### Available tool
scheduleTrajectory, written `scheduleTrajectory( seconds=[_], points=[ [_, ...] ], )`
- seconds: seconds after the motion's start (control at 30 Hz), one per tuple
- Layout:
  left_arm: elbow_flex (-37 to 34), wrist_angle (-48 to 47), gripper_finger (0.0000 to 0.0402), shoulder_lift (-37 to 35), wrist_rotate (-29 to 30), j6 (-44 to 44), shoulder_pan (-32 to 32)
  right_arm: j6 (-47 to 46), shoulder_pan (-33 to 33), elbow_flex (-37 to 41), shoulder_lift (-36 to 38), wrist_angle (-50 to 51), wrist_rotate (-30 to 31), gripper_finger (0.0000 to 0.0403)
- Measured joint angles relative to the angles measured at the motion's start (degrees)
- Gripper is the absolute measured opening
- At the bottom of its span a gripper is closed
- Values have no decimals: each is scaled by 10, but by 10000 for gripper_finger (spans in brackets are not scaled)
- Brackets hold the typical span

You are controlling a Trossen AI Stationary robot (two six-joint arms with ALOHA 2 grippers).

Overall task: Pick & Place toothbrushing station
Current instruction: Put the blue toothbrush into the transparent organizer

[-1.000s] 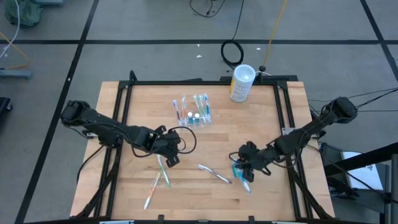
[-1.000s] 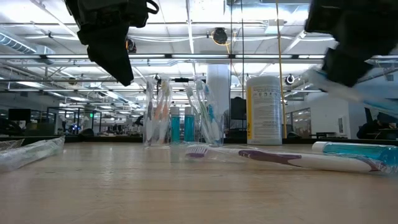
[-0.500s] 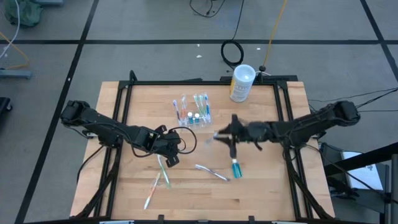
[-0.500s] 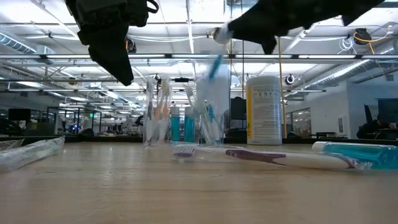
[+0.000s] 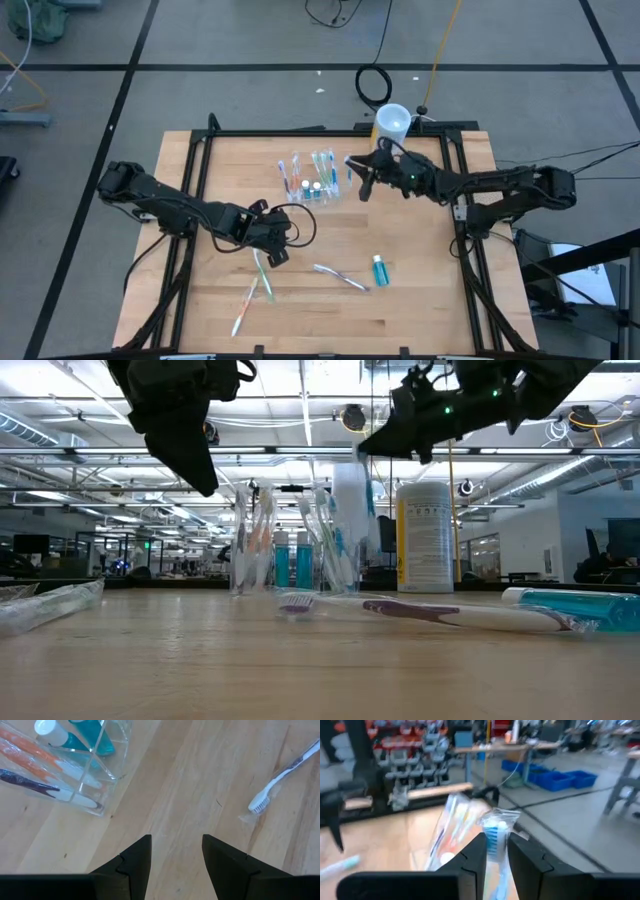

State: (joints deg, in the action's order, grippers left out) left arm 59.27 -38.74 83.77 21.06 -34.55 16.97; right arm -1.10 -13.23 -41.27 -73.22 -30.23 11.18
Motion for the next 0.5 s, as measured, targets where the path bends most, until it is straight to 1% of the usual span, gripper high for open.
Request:
scheduleTrajectory(
  seconds=[0.07,0.13,0.27,0.5],
  points=[
    [0,0,182,0,0,8,0,-1,-12,0,-11,-2,-28,67],
    [0,0,182,0,0,15,0,-1,-17,0,-25,-30,-53,67],
    [0,0,182,0,0,15,0,-9,-19,0,-47,-83,-57,67],
    [0,0,182,0,0,15,0,40,-19,0,-48,-157,-57,48]
  ],
)
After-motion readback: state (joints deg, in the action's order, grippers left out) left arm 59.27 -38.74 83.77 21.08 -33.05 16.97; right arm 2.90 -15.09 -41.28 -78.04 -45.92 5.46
